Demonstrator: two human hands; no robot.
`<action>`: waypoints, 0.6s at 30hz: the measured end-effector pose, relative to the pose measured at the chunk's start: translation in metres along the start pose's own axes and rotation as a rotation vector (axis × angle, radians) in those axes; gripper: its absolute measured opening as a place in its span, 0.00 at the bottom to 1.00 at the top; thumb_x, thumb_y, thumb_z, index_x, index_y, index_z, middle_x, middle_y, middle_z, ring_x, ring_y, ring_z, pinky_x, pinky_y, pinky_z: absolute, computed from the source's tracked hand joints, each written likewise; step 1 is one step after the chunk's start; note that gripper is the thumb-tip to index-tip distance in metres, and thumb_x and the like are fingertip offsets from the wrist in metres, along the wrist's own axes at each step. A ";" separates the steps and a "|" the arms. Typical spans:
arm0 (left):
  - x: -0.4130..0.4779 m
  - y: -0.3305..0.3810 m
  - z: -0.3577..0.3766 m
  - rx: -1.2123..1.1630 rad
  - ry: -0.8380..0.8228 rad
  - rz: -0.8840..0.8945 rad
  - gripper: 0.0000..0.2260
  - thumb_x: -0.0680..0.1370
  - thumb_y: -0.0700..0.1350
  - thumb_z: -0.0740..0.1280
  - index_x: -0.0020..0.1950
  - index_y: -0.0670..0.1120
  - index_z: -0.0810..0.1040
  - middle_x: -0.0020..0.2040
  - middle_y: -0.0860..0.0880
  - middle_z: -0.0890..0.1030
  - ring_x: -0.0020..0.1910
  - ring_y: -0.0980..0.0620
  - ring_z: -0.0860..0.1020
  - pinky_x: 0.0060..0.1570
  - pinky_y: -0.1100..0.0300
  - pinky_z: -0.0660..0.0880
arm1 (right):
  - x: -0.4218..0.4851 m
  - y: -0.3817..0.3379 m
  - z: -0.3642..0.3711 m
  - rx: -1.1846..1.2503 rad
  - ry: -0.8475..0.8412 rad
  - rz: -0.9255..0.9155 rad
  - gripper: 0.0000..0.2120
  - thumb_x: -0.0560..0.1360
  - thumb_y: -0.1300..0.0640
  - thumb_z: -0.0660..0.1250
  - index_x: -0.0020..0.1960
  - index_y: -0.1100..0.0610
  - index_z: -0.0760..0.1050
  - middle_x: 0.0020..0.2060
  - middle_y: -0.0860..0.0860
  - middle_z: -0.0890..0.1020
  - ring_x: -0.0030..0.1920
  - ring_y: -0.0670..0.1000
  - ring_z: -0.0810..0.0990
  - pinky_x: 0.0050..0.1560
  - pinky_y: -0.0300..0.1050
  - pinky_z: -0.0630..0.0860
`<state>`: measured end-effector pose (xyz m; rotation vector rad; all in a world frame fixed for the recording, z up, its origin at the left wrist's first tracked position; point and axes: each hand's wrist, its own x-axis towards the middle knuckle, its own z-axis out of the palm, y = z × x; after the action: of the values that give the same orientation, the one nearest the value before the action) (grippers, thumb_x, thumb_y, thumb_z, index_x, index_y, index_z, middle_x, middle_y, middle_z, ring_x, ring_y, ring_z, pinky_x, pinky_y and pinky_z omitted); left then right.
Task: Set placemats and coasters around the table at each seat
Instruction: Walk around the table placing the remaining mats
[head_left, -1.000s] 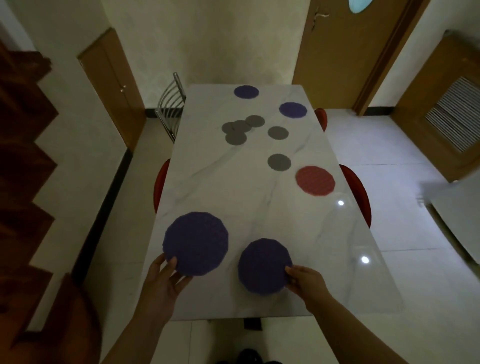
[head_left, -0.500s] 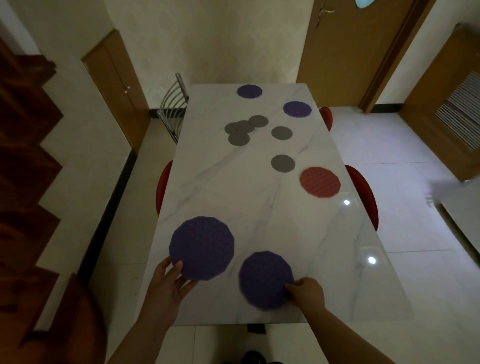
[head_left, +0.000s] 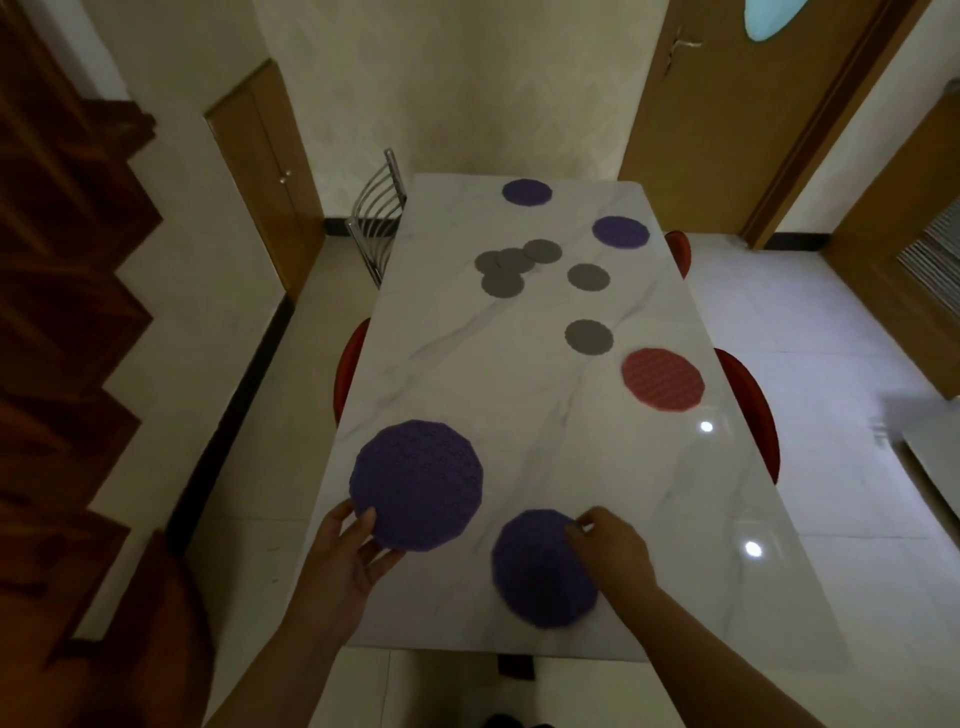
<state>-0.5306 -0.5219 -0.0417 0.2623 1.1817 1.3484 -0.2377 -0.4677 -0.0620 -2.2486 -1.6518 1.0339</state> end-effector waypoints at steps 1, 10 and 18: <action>0.001 0.004 -0.002 -0.002 -0.019 0.001 0.15 0.76 0.43 0.66 0.62 0.49 0.75 0.58 0.46 0.81 0.54 0.43 0.82 0.41 0.52 0.82 | 0.000 -0.015 -0.001 0.058 -0.003 -0.041 0.12 0.78 0.50 0.61 0.57 0.54 0.74 0.52 0.53 0.81 0.44 0.48 0.75 0.47 0.39 0.69; 0.047 0.057 -0.039 0.102 -0.183 -0.021 0.19 0.72 0.46 0.70 0.62 0.50 0.73 0.55 0.48 0.84 0.53 0.44 0.83 0.41 0.54 0.81 | -0.024 -0.165 0.041 0.473 -0.049 -0.298 0.23 0.79 0.49 0.58 0.72 0.53 0.62 0.69 0.53 0.68 0.59 0.46 0.71 0.65 0.45 0.69; 0.113 0.152 -0.111 0.269 -0.320 -0.082 0.21 0.69 0.48 0.72 0.61 0.52 0.74 0.55 0.49 0.84 0.51 0.45 0.84 0.38 0.56 0.81 | -0.031 -0.278 0.112 0.394 0.228 -0.205 0.22 0.79 0.51 0.60 0.72 0.55 0.65 0.66 0.56 0.71 0.55 0.48 0.75 0.55 0.38 0.68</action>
<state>-0.7317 -0.4340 -0.0346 0.5942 1.0866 1.0291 -0.5267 -0.4202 0.0084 -1.8267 -1.4043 0.9181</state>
